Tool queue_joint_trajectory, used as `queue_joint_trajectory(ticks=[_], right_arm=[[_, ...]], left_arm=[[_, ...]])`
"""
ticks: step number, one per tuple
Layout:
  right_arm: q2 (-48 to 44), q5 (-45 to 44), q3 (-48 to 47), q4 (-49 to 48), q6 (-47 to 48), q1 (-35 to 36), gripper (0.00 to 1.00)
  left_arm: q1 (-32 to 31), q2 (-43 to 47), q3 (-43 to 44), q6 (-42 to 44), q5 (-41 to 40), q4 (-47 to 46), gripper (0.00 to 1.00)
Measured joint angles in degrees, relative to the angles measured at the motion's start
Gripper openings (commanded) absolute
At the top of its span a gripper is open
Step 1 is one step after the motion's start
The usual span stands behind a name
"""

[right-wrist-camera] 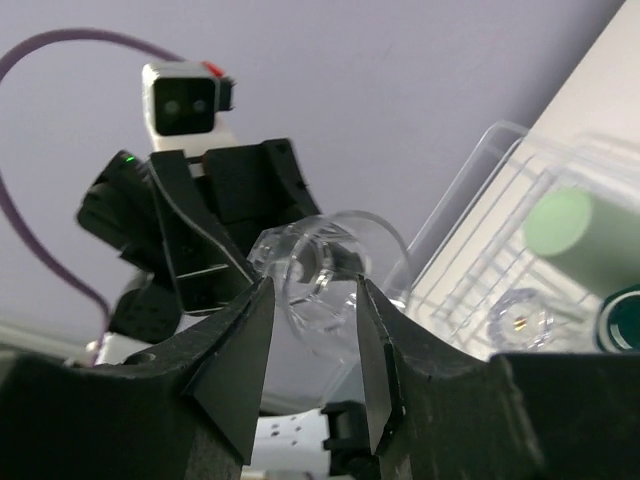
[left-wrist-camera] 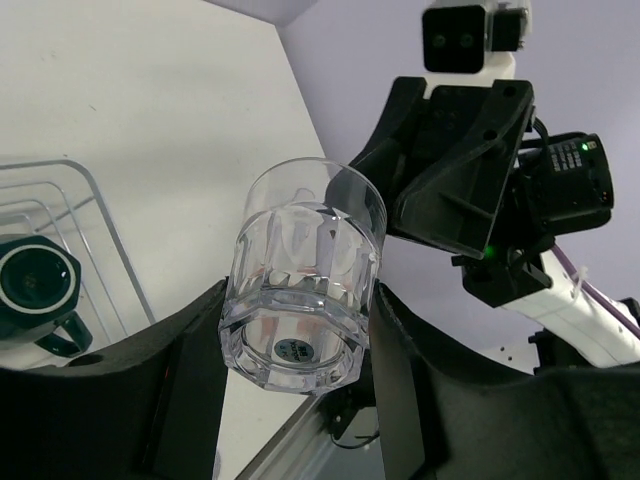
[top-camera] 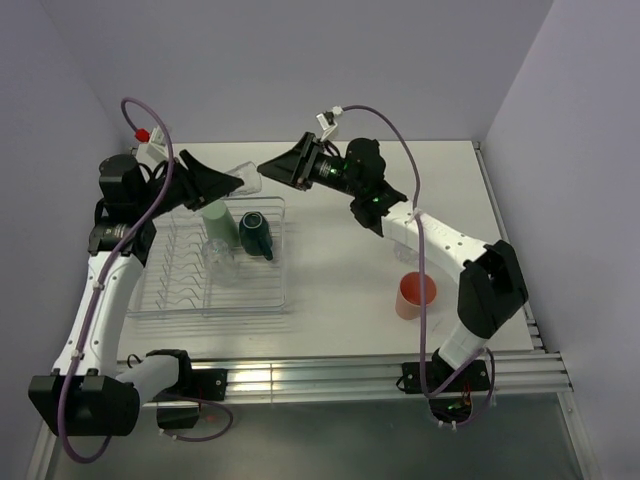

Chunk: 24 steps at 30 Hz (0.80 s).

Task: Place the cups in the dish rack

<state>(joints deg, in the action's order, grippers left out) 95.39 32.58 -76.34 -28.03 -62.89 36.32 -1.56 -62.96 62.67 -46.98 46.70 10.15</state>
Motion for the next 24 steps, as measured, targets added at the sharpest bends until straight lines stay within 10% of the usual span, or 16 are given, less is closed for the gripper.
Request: queue_joint_trajectory(ticks=[7, 13, 24], right_arm=[[-4.00, -6.56, -0.02, 8.20, 6.84, -2.34, 0.47], [-3.96, -10.23, -0.22, 17.70, 12.50, -6.14, 0.47], [-3.91, -16.17, -1.36, 28.41, 22.16, -8.74, 0.48]], left_arm=[[0.70, 0.35, 8.50, 6.67, -9.20, 12.96, 0.00], [2.01, -3.13, 20.79, 12.57, -34.12, 28.94, 0.00], [9.75, -11.74, 17.53, 15.78, -52.28, 38.75, 0.00]])
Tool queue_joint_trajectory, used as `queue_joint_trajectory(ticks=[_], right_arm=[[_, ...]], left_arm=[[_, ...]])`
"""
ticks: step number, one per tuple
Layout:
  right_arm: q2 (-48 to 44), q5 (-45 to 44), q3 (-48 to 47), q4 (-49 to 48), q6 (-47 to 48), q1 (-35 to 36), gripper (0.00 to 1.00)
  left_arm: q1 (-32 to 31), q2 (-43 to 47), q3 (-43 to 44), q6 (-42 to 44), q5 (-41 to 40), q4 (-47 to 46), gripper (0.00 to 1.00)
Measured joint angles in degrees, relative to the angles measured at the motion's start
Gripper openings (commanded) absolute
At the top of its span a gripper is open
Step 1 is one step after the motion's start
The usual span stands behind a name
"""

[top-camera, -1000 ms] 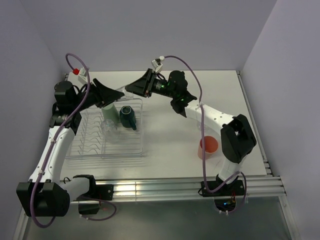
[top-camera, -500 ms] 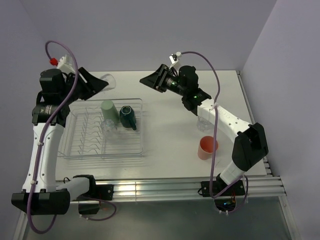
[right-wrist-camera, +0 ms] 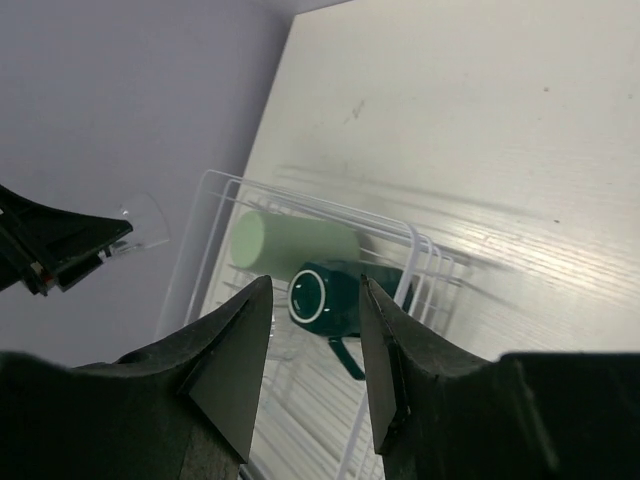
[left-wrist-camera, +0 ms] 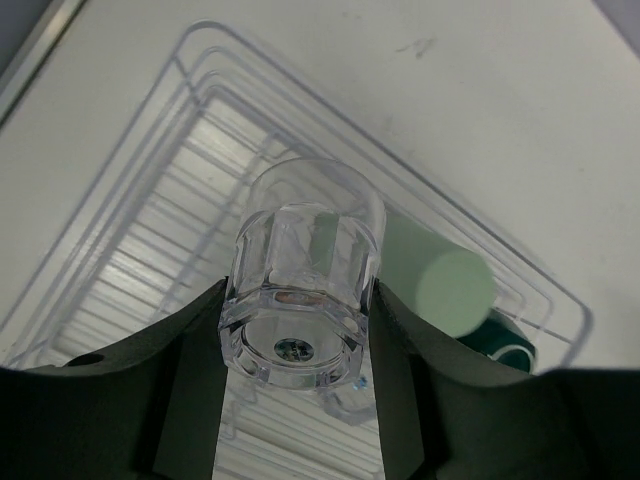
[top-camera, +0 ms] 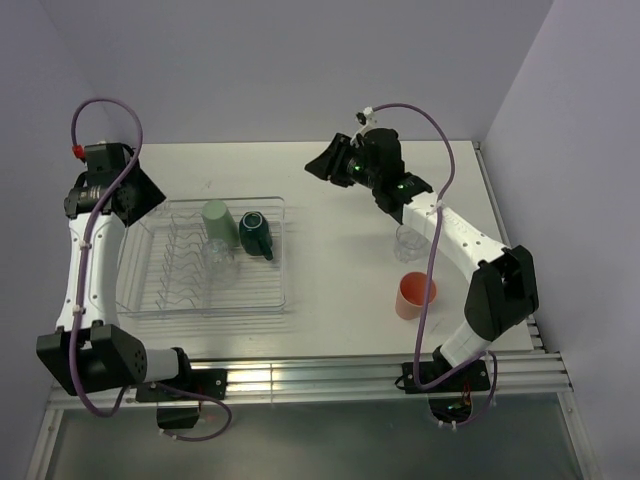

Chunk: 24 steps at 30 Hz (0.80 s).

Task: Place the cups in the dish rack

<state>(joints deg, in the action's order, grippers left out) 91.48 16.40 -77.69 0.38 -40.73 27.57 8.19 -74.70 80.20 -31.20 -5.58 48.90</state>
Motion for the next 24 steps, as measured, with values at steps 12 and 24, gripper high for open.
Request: queue_joint_trajectory(ticks=[12, 24], right_arm=[[0.50, -0.87, -0.39, 2.99, 3.48, -2.12, 0.48], [0.59, -0.31, -0.44, 3.26, 3.76, -3.17, 0.48]], left_arm=[[5.38, -6.71, -4.70, -0.28, -2.84, -1.95, 0.00], [7.45, -15.17, -5.79, -2.36, -3.41, -5.64, 0.00]])
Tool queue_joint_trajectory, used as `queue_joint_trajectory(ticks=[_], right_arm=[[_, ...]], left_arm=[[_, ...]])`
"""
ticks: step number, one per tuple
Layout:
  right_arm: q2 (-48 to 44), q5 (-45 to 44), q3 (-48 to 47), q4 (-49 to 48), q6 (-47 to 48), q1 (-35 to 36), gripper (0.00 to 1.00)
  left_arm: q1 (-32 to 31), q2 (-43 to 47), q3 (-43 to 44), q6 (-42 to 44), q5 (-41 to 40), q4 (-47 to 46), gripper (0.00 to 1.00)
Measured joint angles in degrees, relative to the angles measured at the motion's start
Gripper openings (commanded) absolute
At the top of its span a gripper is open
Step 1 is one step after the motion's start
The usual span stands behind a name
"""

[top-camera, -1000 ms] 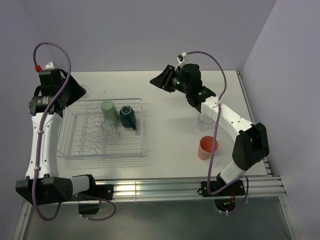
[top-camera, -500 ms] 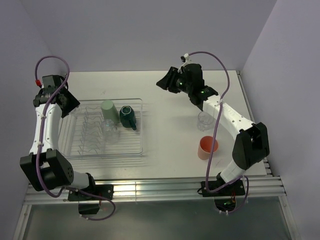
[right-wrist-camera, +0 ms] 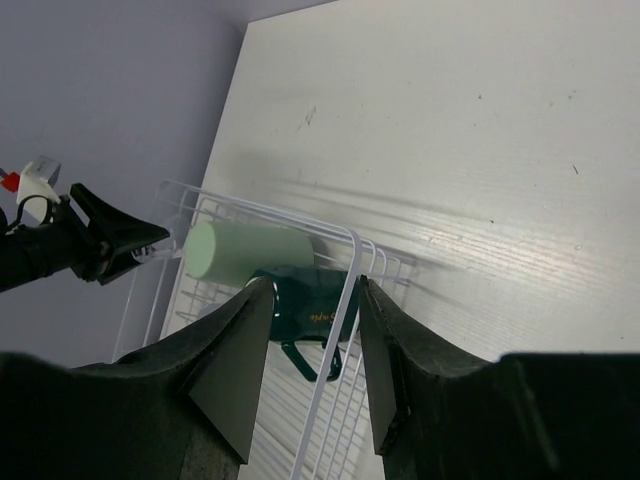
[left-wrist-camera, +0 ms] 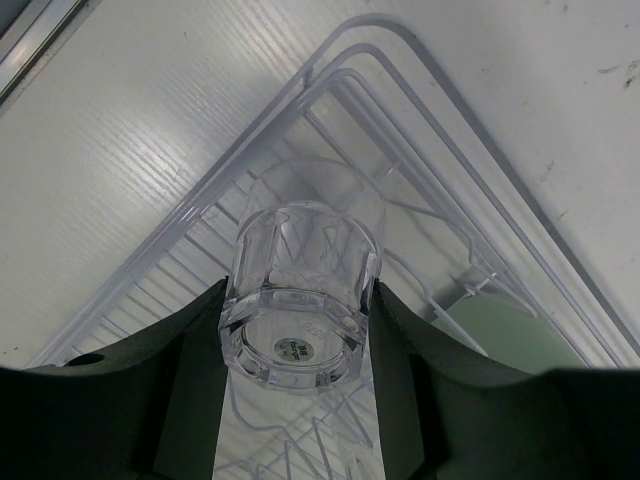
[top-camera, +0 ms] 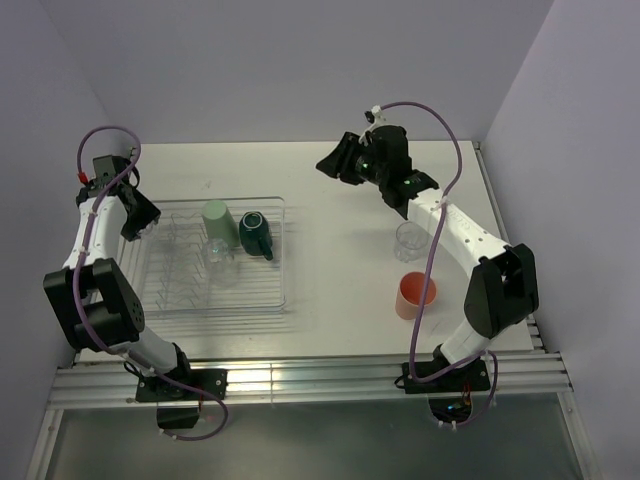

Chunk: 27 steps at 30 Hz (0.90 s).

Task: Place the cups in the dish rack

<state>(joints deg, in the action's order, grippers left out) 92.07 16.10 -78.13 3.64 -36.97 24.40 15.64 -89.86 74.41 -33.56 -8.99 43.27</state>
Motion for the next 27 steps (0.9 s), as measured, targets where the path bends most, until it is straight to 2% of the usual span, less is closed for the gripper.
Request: queue_joint_trajectory(ticks=[24, 27], right_arm=[[0.00, 1.09, 0.00, -0.20, -0.02, -0.63, 0.48], [0.00, 1.09, 0.00, -0.20, -0.04, -0.68, 0.48]], left_arm=[[0.52, -9.03, 0.24, -1.90, -0.96, -3.17, 0.00], [0.57, -9.20, 0.24, -2.08, -0.98, -3.26, 0.03]])
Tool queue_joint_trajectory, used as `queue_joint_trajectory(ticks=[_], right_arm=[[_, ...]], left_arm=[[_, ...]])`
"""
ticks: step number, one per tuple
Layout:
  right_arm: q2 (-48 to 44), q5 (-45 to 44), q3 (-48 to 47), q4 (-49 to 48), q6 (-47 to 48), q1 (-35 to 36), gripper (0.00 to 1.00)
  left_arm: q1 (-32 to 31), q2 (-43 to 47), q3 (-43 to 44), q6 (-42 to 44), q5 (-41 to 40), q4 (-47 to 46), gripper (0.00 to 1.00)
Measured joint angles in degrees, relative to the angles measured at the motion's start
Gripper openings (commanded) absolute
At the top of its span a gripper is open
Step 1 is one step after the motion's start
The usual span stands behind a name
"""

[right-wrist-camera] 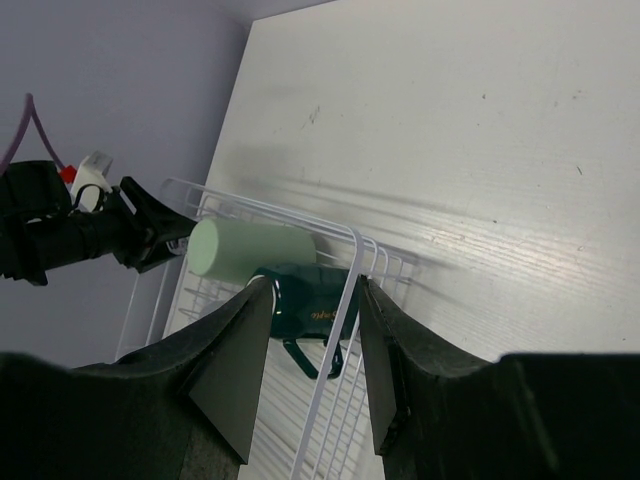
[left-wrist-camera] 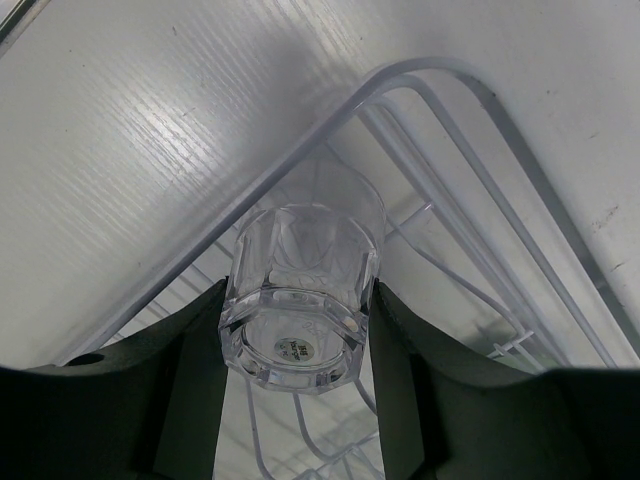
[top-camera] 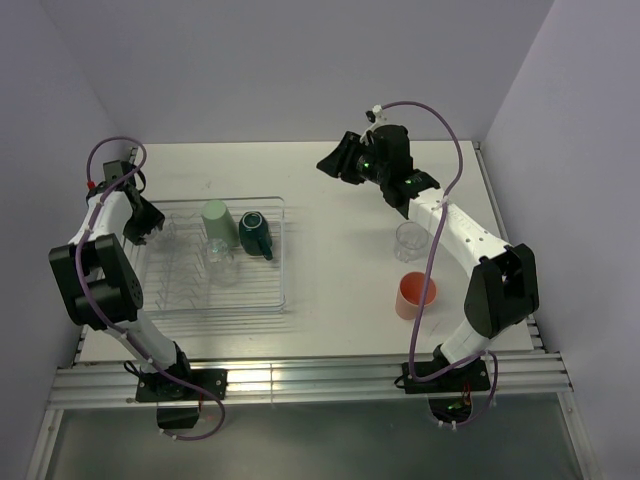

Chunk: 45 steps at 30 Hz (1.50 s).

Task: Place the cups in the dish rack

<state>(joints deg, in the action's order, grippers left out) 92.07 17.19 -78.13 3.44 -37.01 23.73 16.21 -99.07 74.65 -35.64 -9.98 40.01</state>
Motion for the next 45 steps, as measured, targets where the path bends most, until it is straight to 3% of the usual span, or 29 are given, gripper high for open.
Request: queue_joint_trajectory(ticks=[4, 5, 8, 11, 16, 45], right_arm=[[0.00, 0.02, 0.00, -0.02, 0.00, 0.00, 0.48], [0.00, 0.02, 0.00, -0.02, 0.00, 0.00, 0.48], [0.00, 0.02, 0.00, -0.02, 0.00, 0.00, 0.48], [0.00, 0.02, 0.00, -0.02, 0.00, 0.00, 0.48], [0.00, 0.02, 0.00, -0.02, 0.00, 0.00, 0.48], [0.00, 0.24, 0.00, -0.22, -0.37, 0.00, 0.47]], left_arm=[[0.00, -0.33, -0.09, -0.02, -0.02, -0.22, 0.19], [0.00, -0.37, -0.11, -0.02, -0.02, -0.22, 0.30], [0.00, -0.63, -0.11, -0.02, -0.02, -0.35, 0.51], [0.00, -0.76, -0.15, -0.04, -0.02, -0.35, 0.64], [-0.20, -0.76, -0.17, -0.57, 0.24, -0.57, 0.77], [0.07, 0.76, 0.35, -1.22, 0.70, -1.09, 0.75]])
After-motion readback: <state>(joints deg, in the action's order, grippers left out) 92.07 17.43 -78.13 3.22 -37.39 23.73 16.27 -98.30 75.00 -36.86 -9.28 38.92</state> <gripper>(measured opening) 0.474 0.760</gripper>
